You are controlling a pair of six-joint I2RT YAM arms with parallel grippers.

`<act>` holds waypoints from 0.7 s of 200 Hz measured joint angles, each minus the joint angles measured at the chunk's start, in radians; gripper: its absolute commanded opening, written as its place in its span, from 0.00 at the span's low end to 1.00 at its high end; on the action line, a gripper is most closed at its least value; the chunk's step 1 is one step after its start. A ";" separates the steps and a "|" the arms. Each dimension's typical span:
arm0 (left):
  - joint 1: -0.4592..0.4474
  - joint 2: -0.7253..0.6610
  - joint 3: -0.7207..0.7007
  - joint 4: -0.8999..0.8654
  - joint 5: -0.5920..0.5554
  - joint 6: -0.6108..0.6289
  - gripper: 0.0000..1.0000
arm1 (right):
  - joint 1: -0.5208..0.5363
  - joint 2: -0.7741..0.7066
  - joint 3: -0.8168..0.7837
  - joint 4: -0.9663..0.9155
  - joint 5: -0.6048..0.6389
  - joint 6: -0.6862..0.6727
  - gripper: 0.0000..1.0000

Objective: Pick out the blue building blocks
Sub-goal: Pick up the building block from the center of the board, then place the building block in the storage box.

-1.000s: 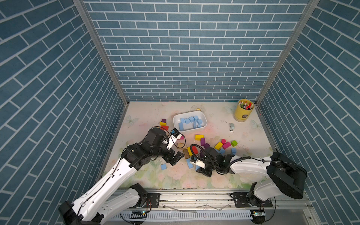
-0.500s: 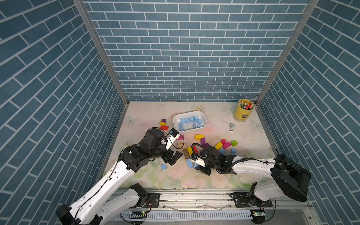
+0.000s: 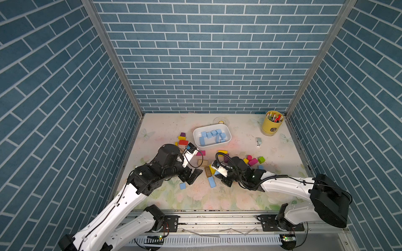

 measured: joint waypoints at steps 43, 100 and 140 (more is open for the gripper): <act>0.000 -0.017 0.000 0.000 -0.004 0.000 0.99 | -0.070 0.090 0.147 -0.006 0.055 0.055 0.06; 0.000 -0.040 -0.001 0.001 -0.014 0.000 0.99 | -0.143 0.261 0.387 -0.069 0.122 0.109 0.08; 0.000 -0.058 -0.023 0.013 -0.078 -0.012 0.99 | -0.186 0.376 0.515 -0.108 0.139 0.145 0.08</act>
